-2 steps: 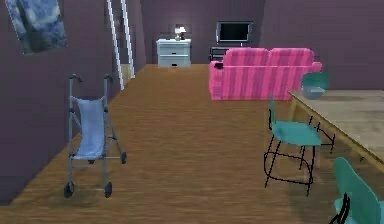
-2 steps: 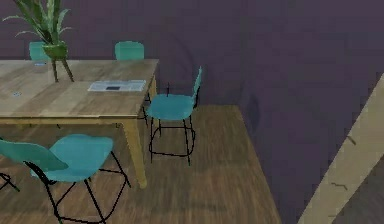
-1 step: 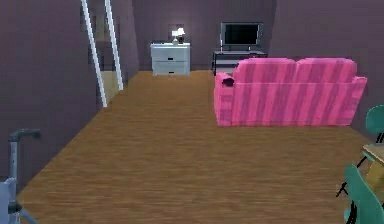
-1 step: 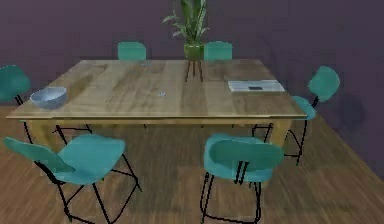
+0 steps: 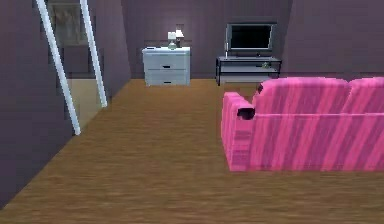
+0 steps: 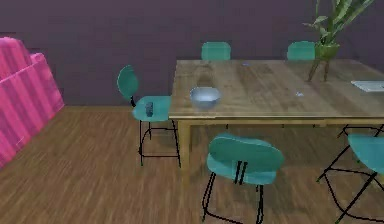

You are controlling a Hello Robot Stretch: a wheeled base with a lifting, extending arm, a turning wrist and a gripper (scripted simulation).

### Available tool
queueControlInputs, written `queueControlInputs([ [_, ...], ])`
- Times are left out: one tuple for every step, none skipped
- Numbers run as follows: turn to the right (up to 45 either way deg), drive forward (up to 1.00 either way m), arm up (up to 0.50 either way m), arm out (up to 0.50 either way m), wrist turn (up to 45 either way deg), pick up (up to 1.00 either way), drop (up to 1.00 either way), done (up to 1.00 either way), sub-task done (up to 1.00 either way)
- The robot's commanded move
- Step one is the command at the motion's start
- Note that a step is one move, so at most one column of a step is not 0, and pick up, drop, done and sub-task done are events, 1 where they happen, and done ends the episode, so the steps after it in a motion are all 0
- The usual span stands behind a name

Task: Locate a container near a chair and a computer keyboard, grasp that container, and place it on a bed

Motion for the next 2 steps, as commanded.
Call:
queueControlInputs([
  [45.0, 0.00, 0.00, 0.00, 0.0, 0.00, 0.00, 0.00, 0.00],
  [6.0, 0.00, 0.00, 0.00, 0.0, 0.00, 0.00, 0.00, 0.00],
])
